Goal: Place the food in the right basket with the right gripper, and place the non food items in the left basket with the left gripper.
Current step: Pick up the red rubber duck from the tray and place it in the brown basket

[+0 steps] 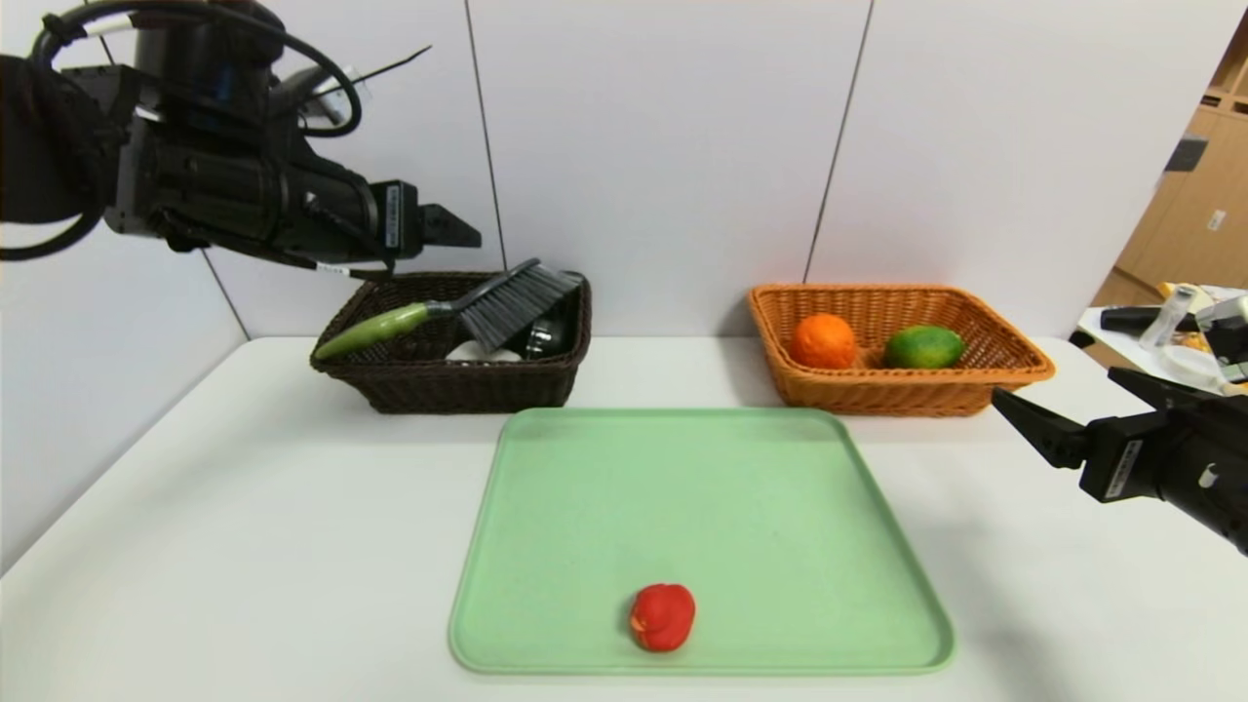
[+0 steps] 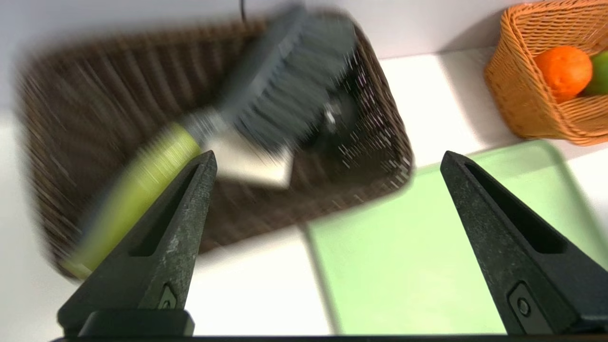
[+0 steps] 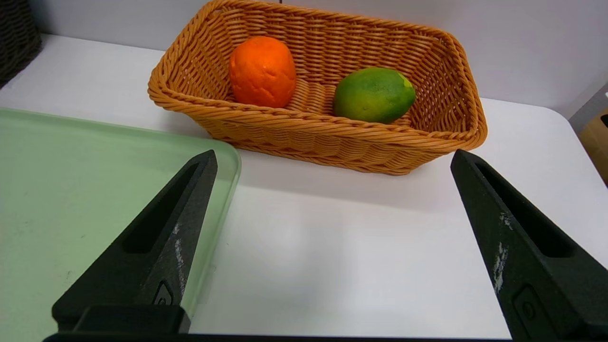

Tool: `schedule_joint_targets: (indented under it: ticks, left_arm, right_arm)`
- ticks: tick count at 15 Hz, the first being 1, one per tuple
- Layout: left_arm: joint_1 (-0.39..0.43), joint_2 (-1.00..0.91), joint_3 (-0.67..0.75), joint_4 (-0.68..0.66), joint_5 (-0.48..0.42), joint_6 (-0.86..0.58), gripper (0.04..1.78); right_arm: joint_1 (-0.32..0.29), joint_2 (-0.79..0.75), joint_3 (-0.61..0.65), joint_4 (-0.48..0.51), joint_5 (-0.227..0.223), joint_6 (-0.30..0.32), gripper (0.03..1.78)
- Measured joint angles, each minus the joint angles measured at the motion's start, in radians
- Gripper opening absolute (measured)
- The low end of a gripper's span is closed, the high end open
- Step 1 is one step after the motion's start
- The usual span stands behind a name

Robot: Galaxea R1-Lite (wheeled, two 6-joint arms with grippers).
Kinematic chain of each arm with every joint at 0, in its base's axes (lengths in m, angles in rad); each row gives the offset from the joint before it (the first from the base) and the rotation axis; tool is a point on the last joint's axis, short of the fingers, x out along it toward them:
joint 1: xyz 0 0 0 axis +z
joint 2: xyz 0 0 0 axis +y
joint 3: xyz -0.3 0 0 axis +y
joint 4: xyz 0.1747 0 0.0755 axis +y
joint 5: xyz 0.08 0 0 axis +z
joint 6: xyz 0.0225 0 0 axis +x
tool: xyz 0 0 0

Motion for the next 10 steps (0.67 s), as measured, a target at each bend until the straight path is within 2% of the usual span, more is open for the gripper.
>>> schedule_joint_targets:
  ticks: [3,6,8,10]
  left_arm:
    - [-0.212,-0.096,0.243,-0.054,0.182,-0.210,1.67]
    - [-0.449,-0.141,0.355,-0.054,0.371,-0.263,1.68]
    - [-0.564,-0.144,0.387,-0.041,0.441,-0.295,1.69]
    - [-0.629,-0.130,0.403,-0.033,0.455,-0.349,1.69]
  right_arm:
    - [0.002,0.001,0.003,0.000,0.001,-0.004,1.69]
    - [0.004,0.003,0.005,0.000,0.001,-0.006,1.69]
    - [0.004,0.004,0.011,0.000,0.000,-0.006,1.69]
    - [0.002,0.003,0.023,-0.001,0.000,-0.007,1.69]
